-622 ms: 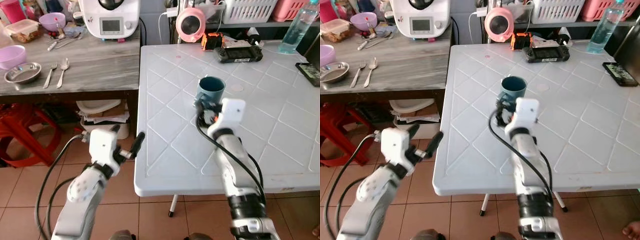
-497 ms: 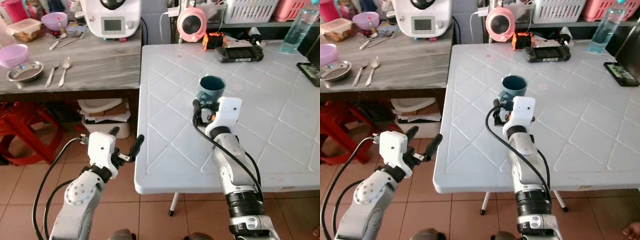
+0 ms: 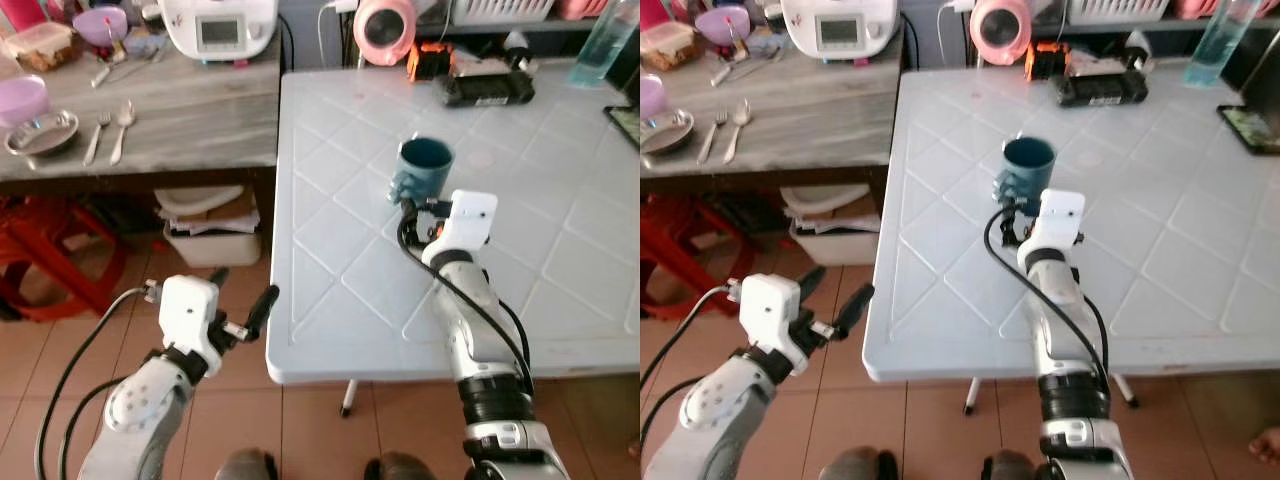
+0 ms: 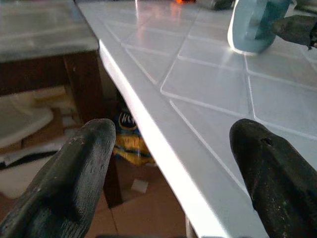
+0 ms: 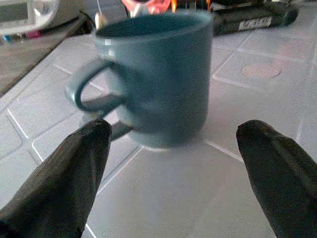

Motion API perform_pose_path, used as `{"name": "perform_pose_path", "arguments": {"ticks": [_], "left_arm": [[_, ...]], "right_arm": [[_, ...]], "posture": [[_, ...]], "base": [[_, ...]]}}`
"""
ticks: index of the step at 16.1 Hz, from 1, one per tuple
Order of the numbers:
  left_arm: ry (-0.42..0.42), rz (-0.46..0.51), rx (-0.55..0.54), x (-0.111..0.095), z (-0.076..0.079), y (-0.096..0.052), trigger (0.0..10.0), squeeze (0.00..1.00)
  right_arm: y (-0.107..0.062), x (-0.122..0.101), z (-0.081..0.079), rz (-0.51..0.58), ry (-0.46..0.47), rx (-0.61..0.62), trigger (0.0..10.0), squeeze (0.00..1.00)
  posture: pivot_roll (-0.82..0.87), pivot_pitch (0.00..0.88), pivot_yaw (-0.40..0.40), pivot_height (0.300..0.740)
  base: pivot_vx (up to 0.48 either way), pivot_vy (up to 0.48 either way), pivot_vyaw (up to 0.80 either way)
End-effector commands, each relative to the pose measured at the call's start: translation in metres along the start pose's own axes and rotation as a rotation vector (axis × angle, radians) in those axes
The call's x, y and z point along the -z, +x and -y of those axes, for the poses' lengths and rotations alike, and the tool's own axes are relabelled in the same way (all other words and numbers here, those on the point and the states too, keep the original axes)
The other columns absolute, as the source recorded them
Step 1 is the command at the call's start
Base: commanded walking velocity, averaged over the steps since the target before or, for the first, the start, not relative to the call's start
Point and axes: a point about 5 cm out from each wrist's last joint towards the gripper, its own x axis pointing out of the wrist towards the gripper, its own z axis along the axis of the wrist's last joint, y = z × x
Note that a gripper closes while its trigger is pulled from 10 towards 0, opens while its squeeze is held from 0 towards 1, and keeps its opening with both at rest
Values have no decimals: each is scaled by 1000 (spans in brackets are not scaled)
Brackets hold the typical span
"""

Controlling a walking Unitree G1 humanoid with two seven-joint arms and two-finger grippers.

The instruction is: Setting the table

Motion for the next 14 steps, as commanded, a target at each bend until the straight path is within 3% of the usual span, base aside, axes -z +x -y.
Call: {"name": "perform_pose_path", "arguments": {"ticks": [1,10,14], "left_arm": [[9,-3,9,-4,0,-3,10000,0],[-5,-35,16,-5,5,-5,10000,0],[-10,-38,19,-5,5,-2,10000,0]], "right_arm": [[1,1,-5,-15,11,-17,10000,0],[8,0,-43,-50,-18,-200,10000,0],[16,-20,-33,31,-48,-151,10000,0]], "posture": [[83,159,74,740],[84,182,69,740],[78,173,61,740]], "base": [[0,0,0],[0,0,0],[0,0,0]]}}
